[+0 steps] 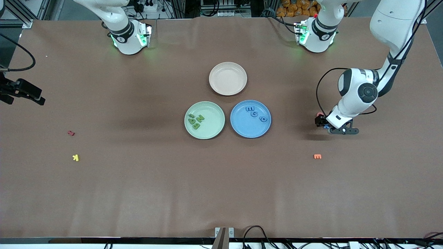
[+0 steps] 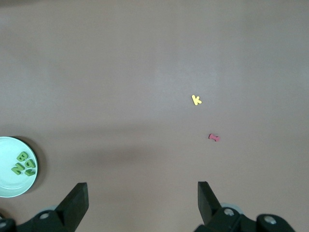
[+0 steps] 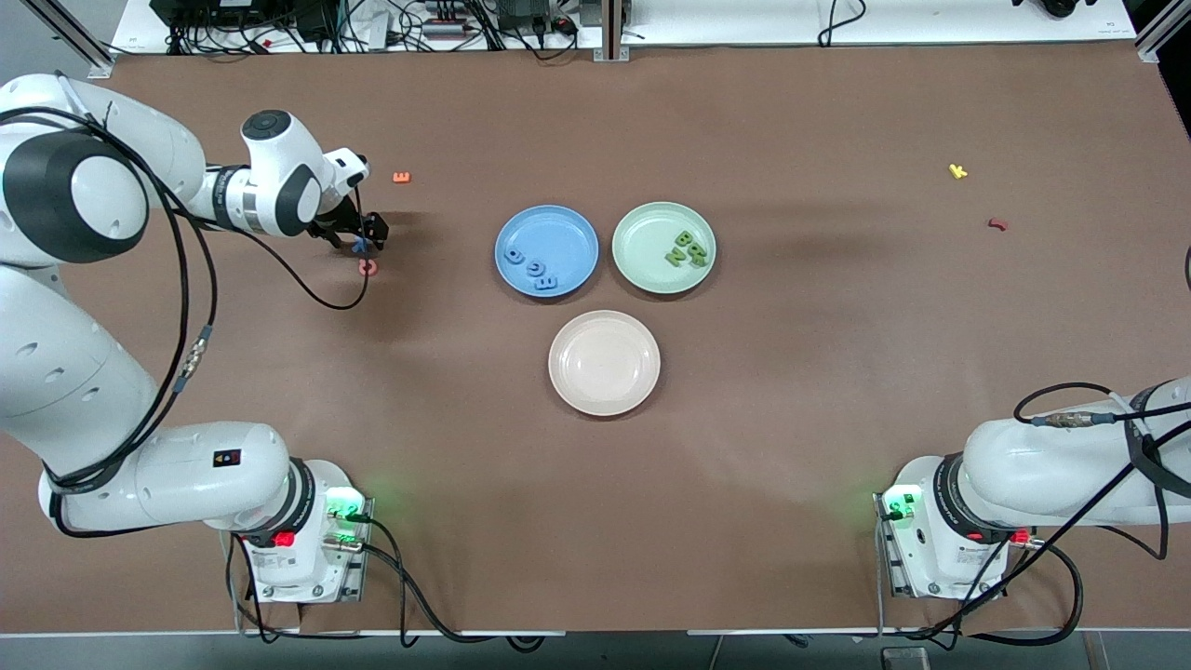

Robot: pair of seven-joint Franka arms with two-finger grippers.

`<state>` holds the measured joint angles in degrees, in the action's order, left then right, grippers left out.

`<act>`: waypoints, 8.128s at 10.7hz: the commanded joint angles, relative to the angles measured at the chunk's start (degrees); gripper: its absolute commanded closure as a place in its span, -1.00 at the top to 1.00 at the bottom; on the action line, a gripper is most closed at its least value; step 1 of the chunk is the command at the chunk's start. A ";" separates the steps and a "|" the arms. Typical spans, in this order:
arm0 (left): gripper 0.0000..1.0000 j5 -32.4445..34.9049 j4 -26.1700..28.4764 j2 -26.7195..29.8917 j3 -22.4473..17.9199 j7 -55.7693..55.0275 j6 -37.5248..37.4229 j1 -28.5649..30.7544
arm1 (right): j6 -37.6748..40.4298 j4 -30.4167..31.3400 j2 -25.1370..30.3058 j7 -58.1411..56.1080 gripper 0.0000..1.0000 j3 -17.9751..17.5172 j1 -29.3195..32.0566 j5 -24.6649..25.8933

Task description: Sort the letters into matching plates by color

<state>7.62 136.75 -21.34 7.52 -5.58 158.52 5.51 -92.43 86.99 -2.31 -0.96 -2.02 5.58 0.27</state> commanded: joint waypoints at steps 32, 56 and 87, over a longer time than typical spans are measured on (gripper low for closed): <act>-1.00 -1.90 -11.06 3.06 14.37 -11.35 -23.34 -6.72 | -0.47 1.43 1.26 -0.18 1.00 3.51 -2.86 -0.44; 1.00 -1.39 -26.27 -5.29 13.14 -30.20 -23.44 -24.23 | -0.47 1.43 1.26 -0.53 1.00 3.42 -2.86 -0.44; 1.00 -7.70 -41.83 21.78 -2.24 12.78 -55.77 -9.46 | -0.39 1.60 0.91 -0.27 1.00 3.34 -3.82 -0.44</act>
<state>1.64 95.56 -0.97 5.43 5.99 105.26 -3.98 -92.54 87.73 -2.26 -0.96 1.14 1.91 0.27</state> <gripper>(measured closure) 0.000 0.000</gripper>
